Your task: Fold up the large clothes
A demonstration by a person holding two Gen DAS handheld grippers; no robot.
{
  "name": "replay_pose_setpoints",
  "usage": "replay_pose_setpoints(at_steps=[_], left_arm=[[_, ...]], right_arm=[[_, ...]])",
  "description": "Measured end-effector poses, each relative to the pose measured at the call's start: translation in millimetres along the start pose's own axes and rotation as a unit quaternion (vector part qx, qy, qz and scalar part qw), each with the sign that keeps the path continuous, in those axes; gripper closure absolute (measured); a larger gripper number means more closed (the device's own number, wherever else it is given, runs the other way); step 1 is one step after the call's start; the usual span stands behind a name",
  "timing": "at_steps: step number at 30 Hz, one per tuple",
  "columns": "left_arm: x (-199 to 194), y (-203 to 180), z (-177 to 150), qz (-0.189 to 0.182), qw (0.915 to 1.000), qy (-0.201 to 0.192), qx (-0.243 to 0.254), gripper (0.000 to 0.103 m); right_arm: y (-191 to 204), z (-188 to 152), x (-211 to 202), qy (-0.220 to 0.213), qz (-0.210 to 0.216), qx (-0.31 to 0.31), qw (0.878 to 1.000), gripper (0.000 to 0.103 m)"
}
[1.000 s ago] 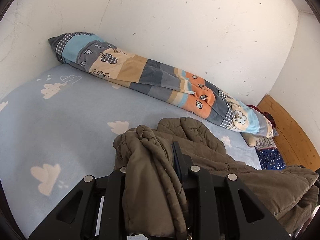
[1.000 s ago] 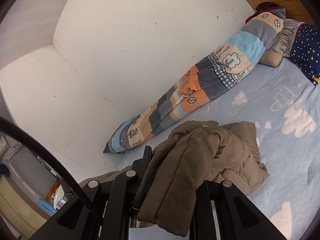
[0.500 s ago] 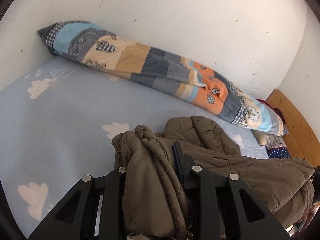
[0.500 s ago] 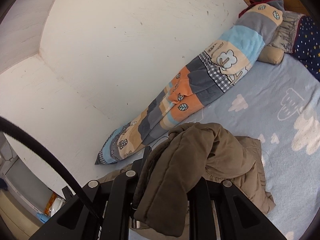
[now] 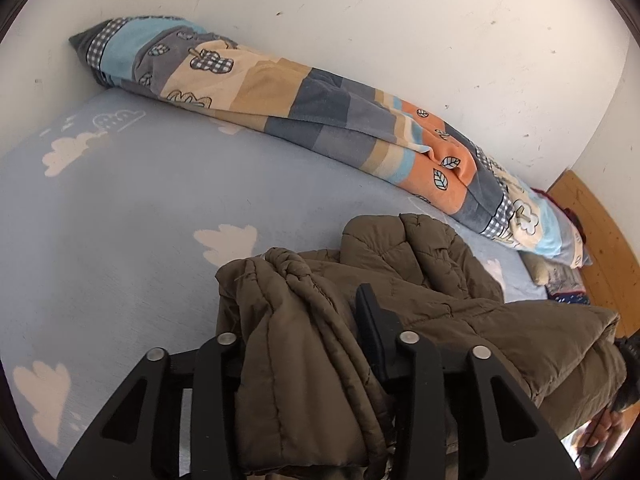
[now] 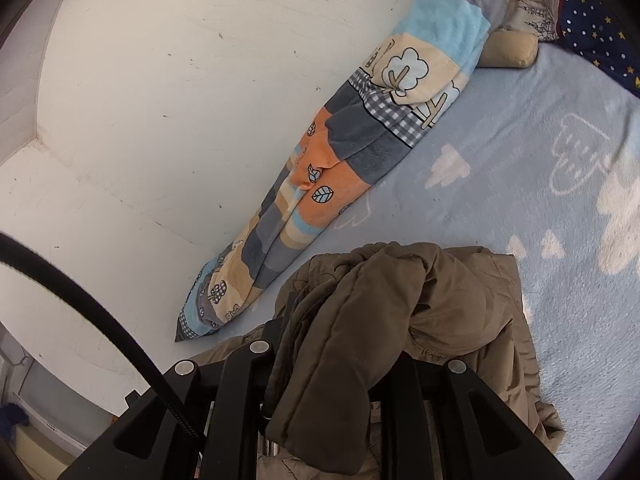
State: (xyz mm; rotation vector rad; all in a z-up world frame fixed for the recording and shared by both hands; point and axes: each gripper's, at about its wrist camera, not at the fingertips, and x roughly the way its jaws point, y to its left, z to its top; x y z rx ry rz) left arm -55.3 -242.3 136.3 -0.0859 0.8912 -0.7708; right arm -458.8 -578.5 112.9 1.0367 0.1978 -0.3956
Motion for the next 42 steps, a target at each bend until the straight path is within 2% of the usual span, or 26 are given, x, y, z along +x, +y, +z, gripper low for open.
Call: replay_pose_setpoints(at_steps=[6,7,8,9,10,11,14,17,20,23,26,27,29,31,34,37,39,42], left_arm=[[0,8,6,-0.016,0.9995,0.006,-0.027,0.057],[0,10,6,-0.018,0.9993,0.007,-0.033,0.053],[0,10,7,-0.020,0.9991,0.007,-0.038,0.044],[-2,11,8,-0.025,0.9987,0.004,-0.043,0.038],[-5,13,9,-0.029,0.9985,-0.005,-0.047,0.028],[-11,14,10,-0.022,0.9982,-0.024,-0.051,0.023],[-26,18,14,-0.008,0.9962,-0.067,-0.055,0.021],[-33,29,15,-0.017,0.9930,-0.076,-0.089,0.021],[-41,27,14,-0.016,0.9913,-0.091,-0.094,0.021],[-54,10,11,-0.011,0.9907,-0.123,-0.056,0.021],[-65,-23,6,-0.001,0.9882,-0.151,0.025,0.021],[-66,-31,5,0.001,0.9871,-0.154,0.043,0.021],[-67,-50,1,-0.003,0.9843,-0.155,0.085,0.020],[-64,-62,-4,-0.012,0.9834,-0.147,0.106,0.020],[-56,-75,-12,-0.023,0.9829,-0.129,0.129,0.020],[-47,-85,-21,-0.027,0.9823,-0.109,0.150,0.020],[-36,-92,-27,-0.037,0.9821,-0.080,0.166,0.020],[-19,-105,-43,-0.046,0.9781,-0.036,0.200,0.020]], right_arm=[[-4,3,4,0.000,0.008,0.017,1.000,0.081],[-6,4,5,0.002,0.010,0.021,1.000,0.080],[-7,4,6,0.004,0.013,0.026,1.000,0.080],[-10,4,5,0.005,0.019,0.034,0.999,0.074],[-13,5,4,0.004,0.028,0.044,0.999,0.071],[-14,6,4,0.004,0.031,0.049,0.998,0.070],[-15,8,1,0.004,0.037,0.050,0.998,0.068],[-12,8,0,0.003,0.034,0.044,0.998,0.068],[-12,8,1,0.001,0.034,0.043,0.998,0.065],[-15,10,4,-0.002,0.039,0.055,0.998,0.061],[-20,13,7,-0.002,0.047,0.069,0.996,0.058],[-21,13,8,-0.001,0.050,0.074,0.996,0.053],[-23,14,7,-0.002,0.059,0.081,0.995,0.051],[-22,16,7,0.004,0.066,0.084,0.994,0.046],[-20,19,-3,-0.016,0.078,0.083,0.993,0.029],[-15,28,-23,-0.043,0.092,0.083,0.991,0.027],[-9,28,-30,-0.051,0.093,0.073,0.992,0.027],[15,21,-15,-0.010,0.079,0.031,0.996,0.027]])
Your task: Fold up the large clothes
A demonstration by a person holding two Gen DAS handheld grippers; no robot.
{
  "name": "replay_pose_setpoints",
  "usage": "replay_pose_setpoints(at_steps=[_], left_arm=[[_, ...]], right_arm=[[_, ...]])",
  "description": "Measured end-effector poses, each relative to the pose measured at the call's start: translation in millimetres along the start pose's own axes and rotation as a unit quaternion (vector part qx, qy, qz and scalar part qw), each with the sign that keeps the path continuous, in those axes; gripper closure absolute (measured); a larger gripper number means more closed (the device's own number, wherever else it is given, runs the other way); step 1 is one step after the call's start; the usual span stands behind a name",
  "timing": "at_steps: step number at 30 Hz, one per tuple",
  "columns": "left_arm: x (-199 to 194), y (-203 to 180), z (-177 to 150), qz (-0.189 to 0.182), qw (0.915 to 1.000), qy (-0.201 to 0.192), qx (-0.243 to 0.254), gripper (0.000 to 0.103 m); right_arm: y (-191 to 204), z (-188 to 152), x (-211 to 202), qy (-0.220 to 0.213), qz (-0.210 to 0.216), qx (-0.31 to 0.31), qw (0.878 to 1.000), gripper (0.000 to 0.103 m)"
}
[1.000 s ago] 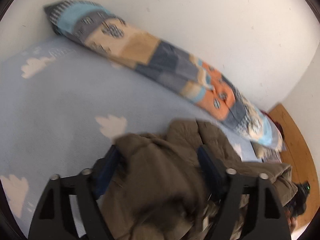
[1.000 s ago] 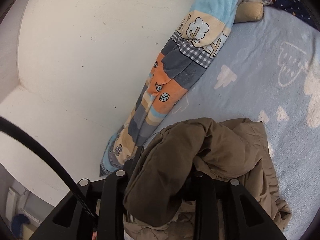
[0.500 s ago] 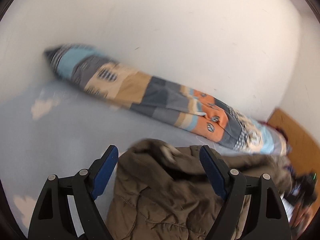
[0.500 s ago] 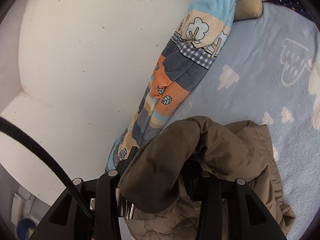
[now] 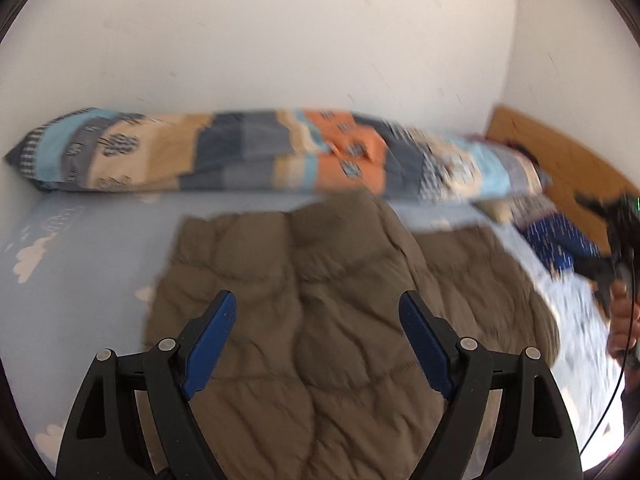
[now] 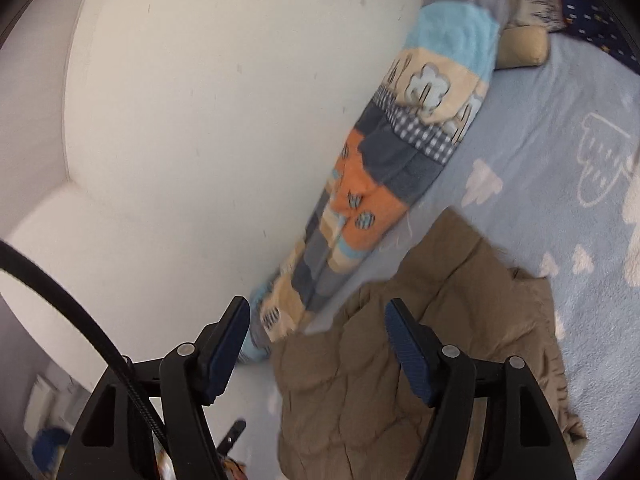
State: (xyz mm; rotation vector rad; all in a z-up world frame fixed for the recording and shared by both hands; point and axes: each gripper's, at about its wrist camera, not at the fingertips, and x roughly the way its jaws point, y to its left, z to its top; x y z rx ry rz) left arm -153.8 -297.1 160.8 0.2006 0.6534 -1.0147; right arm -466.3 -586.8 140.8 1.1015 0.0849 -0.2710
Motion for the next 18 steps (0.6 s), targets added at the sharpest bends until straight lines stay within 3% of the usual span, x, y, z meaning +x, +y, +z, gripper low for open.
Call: replay_pose_setpoints(at_steps=[3,5,7,8,11,13,15,17,18], left_arm=[[16,-19,-13,-0.006,0.9993,0.024,0.027,0.020],[22,-31,-23,-0.013,0.9985,0.033,0.042,0.020],[30,-43,-31,-0.015,0.9971,0.043,0.060,0.020],[33,-47,-35,-0.014,0.9966,0.046,0.067,0.020],[56,-47,-47,0.023,0.9922,0.094,0.078,0.019],[66,-39,-52,0.023,0.9914,0.115,0.058,0.018],[70,-39,-55,0.035,0.9903,0.119,0.063,0.017],[69,-40,-55,0.037,0.9902,0.118,0.064,0.017],[66,-39,-53,0.032,0.9913,0.115,0.055,0.017]], right_arm=[[29,-26,40,0.072,-0.016,-0.067,0.995,0.034],[49,-56,75,0.131,-0.049,-0.125,0.982,0.048],[61,-89,105,0.183,-0.078,-0.174,0.964,0.073],[64,-106,119,0.204,-0.084,-0.196,0.956,0.078],[63,-142,142,0.229,-0.135,-0.246,0.932,0.080],[51,-152,152,0.236,-0.172,-0.262,0.920,0.088],[34,-151,156,0.243,-0.186,-0.244,0.920,0.101],[21,-147,159,0.239,-0.197,-0.243,0.919,0.103],[15,-143,158,0.239,-0.192,-0.225,0.925,0.103]])
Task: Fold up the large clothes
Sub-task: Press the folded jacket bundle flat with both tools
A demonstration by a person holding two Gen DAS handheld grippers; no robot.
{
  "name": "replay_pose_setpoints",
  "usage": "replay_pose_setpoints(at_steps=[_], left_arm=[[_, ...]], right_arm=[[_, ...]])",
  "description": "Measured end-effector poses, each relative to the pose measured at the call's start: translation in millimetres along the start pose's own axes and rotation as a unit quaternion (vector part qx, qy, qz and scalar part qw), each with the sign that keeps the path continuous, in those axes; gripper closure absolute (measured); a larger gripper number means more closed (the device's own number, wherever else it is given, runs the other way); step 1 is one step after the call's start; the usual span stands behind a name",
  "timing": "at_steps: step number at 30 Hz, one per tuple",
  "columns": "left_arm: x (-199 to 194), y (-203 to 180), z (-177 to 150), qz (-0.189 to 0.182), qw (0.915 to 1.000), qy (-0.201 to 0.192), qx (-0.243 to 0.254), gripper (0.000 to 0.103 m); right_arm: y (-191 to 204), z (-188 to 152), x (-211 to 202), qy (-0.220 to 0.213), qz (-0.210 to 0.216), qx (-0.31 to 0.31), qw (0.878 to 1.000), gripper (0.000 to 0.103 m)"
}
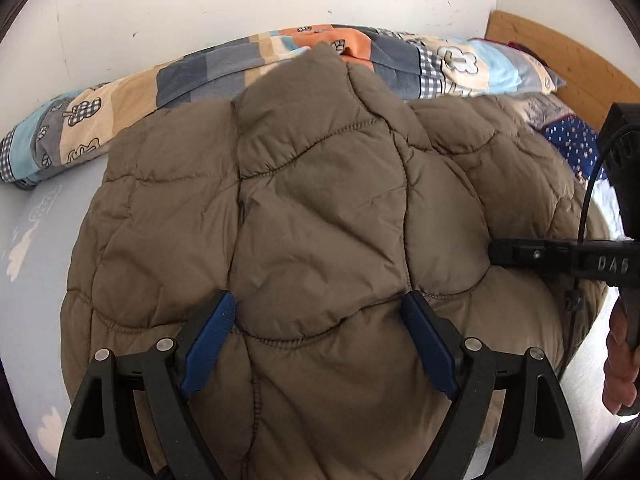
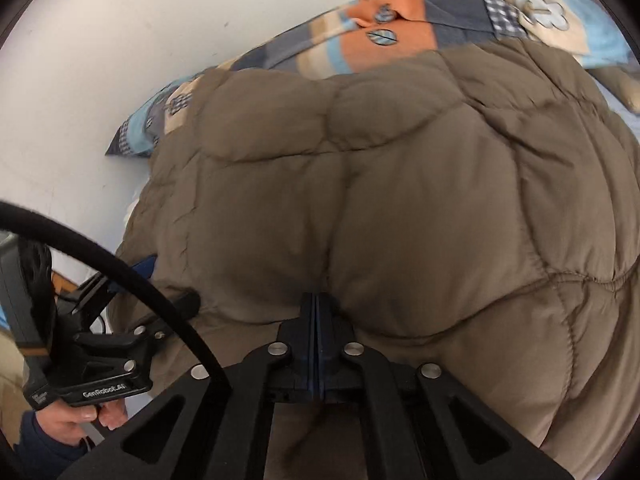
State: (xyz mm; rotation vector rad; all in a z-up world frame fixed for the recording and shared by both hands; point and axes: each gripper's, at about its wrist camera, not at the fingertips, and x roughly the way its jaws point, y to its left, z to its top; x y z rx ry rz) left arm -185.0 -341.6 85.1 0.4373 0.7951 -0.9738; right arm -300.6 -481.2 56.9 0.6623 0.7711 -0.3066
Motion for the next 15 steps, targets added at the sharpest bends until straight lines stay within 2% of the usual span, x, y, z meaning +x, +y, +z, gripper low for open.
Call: replay_pose_setpoints(at_steps=[2,3,6,8,10,12,15], left_arm=[[-7,4,3,-0.011,0.9998,-0.010,-0.011,0.018],[-12,6,7,-0.012,0.9997,-0.018,-0.013,0.018],[-23,12,13,-0.007,0.9992,-0.036,-0.016,0.018],[-24,18,15,0.004,0.9991,-0.036,-0.022,0.018],[-26,27,16,0.006,0.9984,-0.042,-0.036,0.018],[-24,37,17,0.012,0.9981,-0.033,-0.050,0.018],[-10,58,14,0.037,0.9952,0.000,-0.091,0.018]], right_arm=[[-10,3,-7,-0.004,0.026,0.032,0.999,0.103],[-9,5,-14,-0.011,0.028,0.029,0.999,0.103],[-7,15,-41,-0.049,0.013,0.013,0.999,0.103],[-12,19,-57,-0.064,0.010,0.023,0.998,0.097],[-20,22,-72,-0.077,-0.003,0.040,0.996,0.097],[-24,21,-79,-0.087,-0.011,0.046,0.995,0.096],[-32,18,-88,-0.088,-0.030,0.052,0.994,0.087]])
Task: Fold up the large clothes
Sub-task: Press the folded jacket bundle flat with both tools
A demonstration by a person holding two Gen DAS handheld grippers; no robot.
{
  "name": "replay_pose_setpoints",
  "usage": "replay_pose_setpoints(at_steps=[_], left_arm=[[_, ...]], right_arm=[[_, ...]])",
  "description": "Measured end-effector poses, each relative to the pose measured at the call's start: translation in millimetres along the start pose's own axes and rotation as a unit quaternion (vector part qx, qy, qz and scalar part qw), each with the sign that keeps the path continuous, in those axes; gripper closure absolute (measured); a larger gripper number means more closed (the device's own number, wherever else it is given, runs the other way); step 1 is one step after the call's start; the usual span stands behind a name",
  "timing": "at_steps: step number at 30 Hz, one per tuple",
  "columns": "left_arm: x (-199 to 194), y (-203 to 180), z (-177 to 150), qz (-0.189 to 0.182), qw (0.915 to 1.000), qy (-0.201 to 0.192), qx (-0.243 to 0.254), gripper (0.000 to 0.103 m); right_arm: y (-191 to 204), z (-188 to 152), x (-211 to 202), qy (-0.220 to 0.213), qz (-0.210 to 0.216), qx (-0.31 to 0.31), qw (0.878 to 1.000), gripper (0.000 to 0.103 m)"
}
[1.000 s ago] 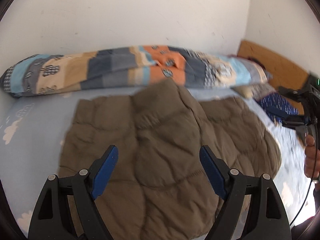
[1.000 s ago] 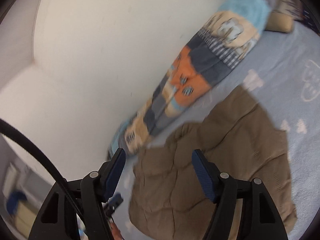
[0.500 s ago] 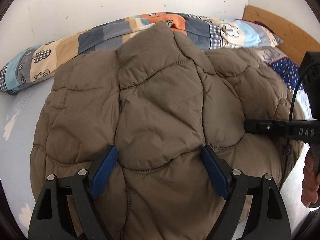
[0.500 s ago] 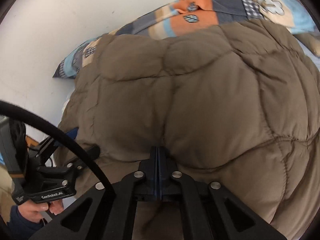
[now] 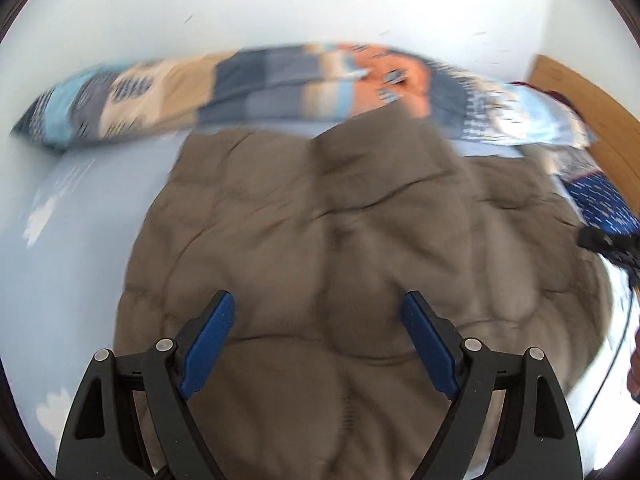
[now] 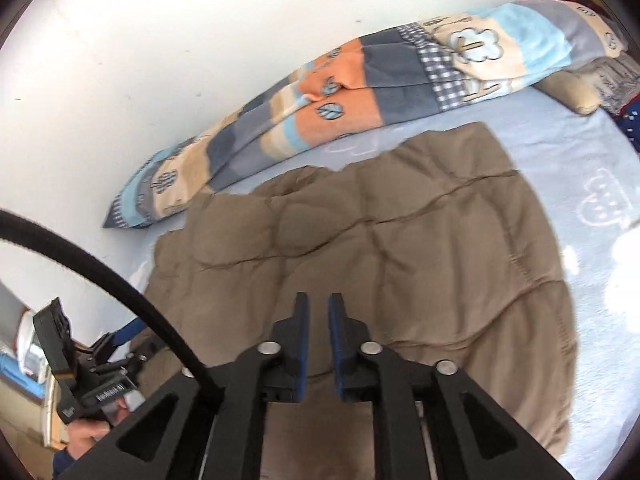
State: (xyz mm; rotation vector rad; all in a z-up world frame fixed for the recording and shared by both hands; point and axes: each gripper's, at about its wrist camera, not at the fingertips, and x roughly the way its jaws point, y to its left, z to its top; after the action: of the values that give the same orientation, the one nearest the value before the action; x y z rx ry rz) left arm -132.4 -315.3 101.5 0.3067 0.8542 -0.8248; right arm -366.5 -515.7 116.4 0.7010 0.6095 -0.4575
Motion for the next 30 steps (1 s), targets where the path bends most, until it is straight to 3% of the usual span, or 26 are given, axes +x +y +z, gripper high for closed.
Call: replay_pose_setpoints(at_steps=[3,6,10,11,13,15,16,19,25,30], left_arm=[[9,23,-1,0.000,0.9989,0.018,-0.044,0.018],[4,33,3,-0.023,0.9971,0.015,-0.071,0.018],[-10,50,9,-0.040,0.9951,0.003,-0.090,0.018],[-13,57,11,-0.043,0.9943,0.000,-0.097,0.018],[-20,72,11,-0.052,0.9921,-0.007,-0.114,0.018],[-26,90,13,-0.051,0.9896,-0.017,-0.134,0.018],[-28,100,14,-0.051,0.9875,-0.021,-0.148,0.018],[-29,124,20,-0.072,0.9826,-0.027,-0.169,0.018],[-8,145,36,-0.096,0.9862,-0.015,-0.134,0.018],[41,155,46,-0.155,0.9775,0.053,-0.133,0.018]], right_arm=[[-17,6,18,0.025,-0.012,0.024,0.999,0.086],[-36,3,36,0.049,-0.024,0.048,0.997,0.086],[-46,10,16,0.034,0.002,0.075,0.997,0.084],[-45,14,5,0.018,-0.002,0.071,0.997,0.080],[-52,22,-21,-0.017,-0.006,0.078,0.997,0.053],[-63,25,-43,-0.045,-0.013,0.082,0.996,0.039],[-70,26,-53,-0.055,-0.021,0.085,0.995,0.037],[-89,31,-61,-0.058,-0.022,0.099,0.993,0.037],[-117,51,-32,-0.038,-0.034,0.079,0.996,0.037],[-131,81,12,0.013,-0.028,0.044,0.999,0.035]])
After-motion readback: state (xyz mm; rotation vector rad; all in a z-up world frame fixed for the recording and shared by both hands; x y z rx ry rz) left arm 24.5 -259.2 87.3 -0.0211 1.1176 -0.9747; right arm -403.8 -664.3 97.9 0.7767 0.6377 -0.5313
